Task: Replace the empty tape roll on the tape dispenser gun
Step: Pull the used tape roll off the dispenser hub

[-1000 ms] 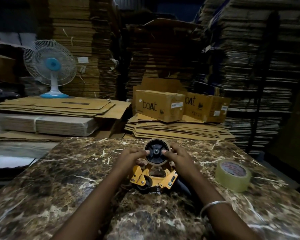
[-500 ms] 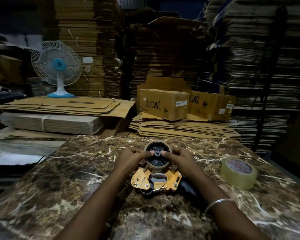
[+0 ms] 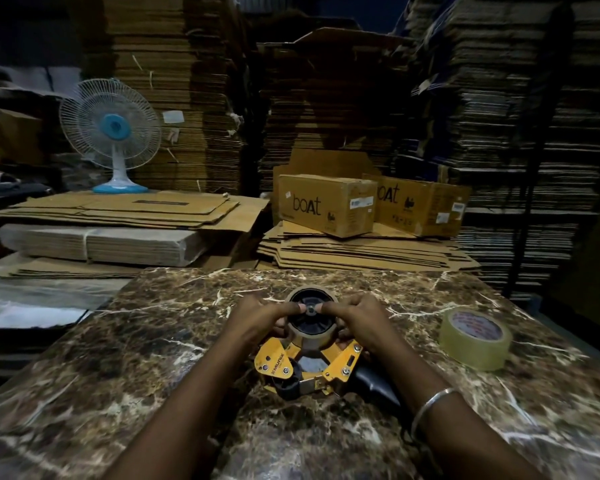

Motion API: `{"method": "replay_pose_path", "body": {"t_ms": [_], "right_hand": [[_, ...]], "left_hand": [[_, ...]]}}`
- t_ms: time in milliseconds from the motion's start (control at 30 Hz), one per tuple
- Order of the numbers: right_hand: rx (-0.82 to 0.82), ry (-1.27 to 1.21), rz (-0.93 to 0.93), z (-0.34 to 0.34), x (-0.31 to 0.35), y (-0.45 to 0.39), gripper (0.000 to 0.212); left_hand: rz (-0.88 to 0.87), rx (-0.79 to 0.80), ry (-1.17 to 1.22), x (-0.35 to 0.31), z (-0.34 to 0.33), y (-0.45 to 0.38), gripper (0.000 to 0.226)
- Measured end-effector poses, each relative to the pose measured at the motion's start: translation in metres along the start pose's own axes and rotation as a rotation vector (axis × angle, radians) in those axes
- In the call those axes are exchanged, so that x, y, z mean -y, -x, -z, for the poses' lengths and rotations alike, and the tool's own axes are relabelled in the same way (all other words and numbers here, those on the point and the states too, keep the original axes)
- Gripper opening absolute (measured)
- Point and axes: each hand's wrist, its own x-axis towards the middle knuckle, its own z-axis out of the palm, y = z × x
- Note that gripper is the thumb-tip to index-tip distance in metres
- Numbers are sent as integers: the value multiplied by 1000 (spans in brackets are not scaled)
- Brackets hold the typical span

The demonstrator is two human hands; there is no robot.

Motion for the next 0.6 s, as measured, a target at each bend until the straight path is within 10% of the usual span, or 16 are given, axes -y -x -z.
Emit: {"method": "replay_pose_path", "body": {"t_ms": [600], "right_hand": [[16,62,-41,0,6,3,61]], "left_hand": [[101,-3,-52,1,-1,-5,51]]}}
